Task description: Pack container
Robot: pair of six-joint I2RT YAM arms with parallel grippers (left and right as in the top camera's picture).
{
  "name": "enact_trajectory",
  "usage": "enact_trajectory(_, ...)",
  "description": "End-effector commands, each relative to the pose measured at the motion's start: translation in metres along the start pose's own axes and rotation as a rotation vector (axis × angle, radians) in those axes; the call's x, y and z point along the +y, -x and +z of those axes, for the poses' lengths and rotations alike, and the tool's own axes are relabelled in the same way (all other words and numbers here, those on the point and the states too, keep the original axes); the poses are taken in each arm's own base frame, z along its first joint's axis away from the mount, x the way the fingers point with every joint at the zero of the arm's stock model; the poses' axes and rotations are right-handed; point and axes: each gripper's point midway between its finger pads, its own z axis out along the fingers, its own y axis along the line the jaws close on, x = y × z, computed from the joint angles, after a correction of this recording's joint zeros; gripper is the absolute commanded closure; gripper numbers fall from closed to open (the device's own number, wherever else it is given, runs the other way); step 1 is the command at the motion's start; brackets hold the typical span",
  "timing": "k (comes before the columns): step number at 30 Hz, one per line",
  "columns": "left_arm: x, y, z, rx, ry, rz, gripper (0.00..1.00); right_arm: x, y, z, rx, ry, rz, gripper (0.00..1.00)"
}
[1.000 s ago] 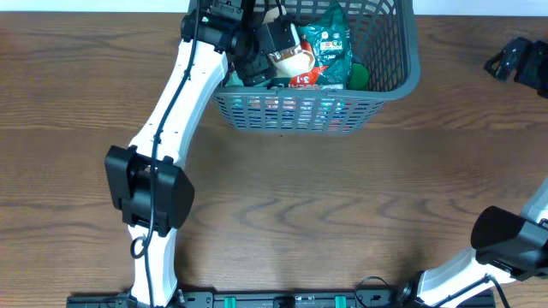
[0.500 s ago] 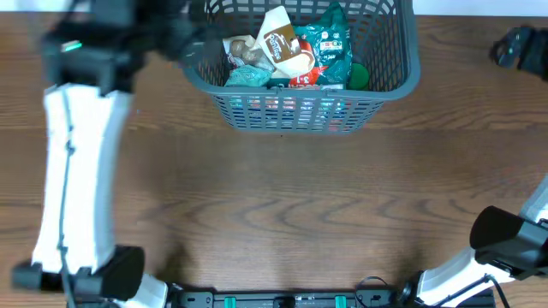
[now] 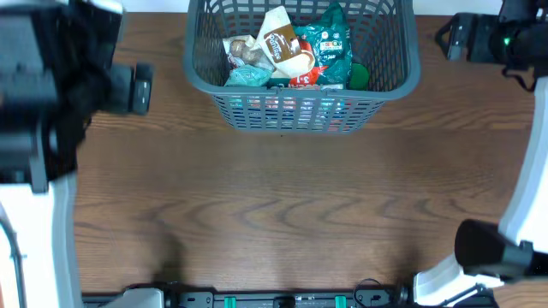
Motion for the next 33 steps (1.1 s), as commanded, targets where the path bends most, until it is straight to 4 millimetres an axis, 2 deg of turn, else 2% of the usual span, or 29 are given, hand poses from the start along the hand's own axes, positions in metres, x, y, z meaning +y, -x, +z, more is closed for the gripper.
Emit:
enact_trajectory(1,-0.005,-0.030,-0.002,0.009,0.009,-0.025,0.01,-0.001,-0.006,-0.039,-0.044,-0.069,-0.009,0.01)
enact_trajectory(5,-0.021,-0.067,0.006,-0.025,-0.016,-0.024,0.01,0.003,-0.025,-0.061,-0.051,-0.080,0.003,0.01)
enact_trajectory(8,-0.033,-0.094,0.013,-0.078,-0.017,-0.002,0.01,0.003,-0.046,-0.068,-0.072,-0.088,0.023,0.01)
enact_trajectory(13,-0.046,-0.138,0.022,-0.136,-0.005,-0.001,0.01,0.014,-0.100,-0.059,-0.126,-0.076,-0.047,0.01)
enact_trajectory(16,-0.051,-0.157,0.030,-0.177,0.006,-0.002,0.01,0.025,-0.134,-0.050,-0.178,-0.046,-0.100,0.01)
enact_trajectory(20,-0.055,-0.173,0.038,-0.206,0.013,-0.003,0.01,0.034,-0.177,-0.041,-0.213,-0.013,-0.132,0.01)
enact_trajectory(24,-0.059,-0.186,0.050,-0.192,0.010,-0.003,0.01,0.033,-0.224,-0.023,-0.173,-0.004,-0.141,0.01)
enact_trajectory(29,-0.060,-0.191,0.052,-0.179,0.007,-0.002,0.02,0.030,-0.258,-0.004,-0.080,-0.002,-0.139,0.01)
enact_trajectory(33,-0.061,-0.195,0.053,-0.162,0.002,-0.002,0.01,0.028,-0.284,0.003,0.022,-0.004,-0.136,0.01)
